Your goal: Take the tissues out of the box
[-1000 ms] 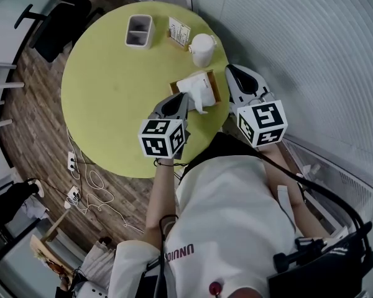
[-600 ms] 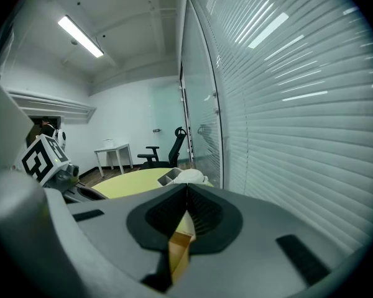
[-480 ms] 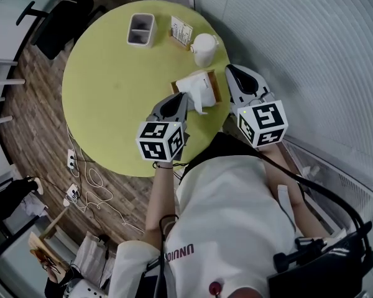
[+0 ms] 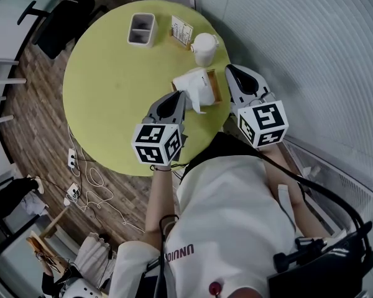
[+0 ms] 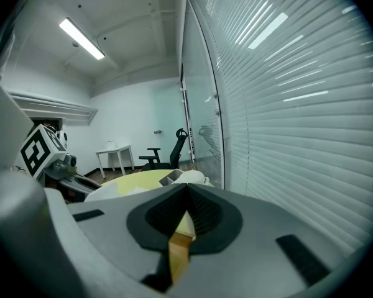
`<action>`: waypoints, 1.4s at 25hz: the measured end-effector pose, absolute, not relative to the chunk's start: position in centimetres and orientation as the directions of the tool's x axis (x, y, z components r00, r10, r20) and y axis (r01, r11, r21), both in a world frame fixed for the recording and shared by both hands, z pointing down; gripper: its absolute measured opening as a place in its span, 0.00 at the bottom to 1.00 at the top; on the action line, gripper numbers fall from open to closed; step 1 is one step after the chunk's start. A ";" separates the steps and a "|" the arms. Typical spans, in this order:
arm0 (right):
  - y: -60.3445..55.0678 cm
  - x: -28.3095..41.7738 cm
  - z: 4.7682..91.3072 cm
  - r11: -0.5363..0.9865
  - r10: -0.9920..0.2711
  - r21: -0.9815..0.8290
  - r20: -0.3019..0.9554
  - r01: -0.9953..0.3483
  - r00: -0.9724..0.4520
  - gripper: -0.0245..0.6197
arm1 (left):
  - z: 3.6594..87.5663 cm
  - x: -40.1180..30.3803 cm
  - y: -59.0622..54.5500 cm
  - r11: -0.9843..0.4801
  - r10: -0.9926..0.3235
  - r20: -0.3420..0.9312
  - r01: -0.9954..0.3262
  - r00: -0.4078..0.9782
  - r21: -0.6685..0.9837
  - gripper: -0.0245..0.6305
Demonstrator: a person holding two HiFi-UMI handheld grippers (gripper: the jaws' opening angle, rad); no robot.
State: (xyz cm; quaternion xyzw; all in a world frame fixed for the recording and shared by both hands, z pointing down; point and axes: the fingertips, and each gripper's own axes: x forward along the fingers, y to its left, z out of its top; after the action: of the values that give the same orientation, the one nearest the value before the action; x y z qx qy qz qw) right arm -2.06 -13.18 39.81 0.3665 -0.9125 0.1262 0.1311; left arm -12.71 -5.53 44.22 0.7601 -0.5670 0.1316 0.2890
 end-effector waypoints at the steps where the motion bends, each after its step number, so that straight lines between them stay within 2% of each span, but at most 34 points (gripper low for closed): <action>1: -13.2 -2.1 39.8 0.700 -0.636 -0.134 0.331 -0.702 -0.697 0.07 | 44.0 -12.8 -5.6 -0.190 -0.788 0.525 -0.939 0.321 0.288 0.06; 35: -13.1 -1.7 39.3 0.703 -0.648 -0.099 0.320 -0.705 -0.691 0.06 | 40.6 -13.5 -6.0 -0.186 -0.844 0.457 -0.952 0.282 0.243 0.06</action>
State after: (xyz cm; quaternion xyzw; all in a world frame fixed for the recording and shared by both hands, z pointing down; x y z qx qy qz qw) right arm -1.72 -13.11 39.26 0.3703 -0.9133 0.1074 0.1316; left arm -13.49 -6.03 40.56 0.7622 -0.5890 0.1103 0.2448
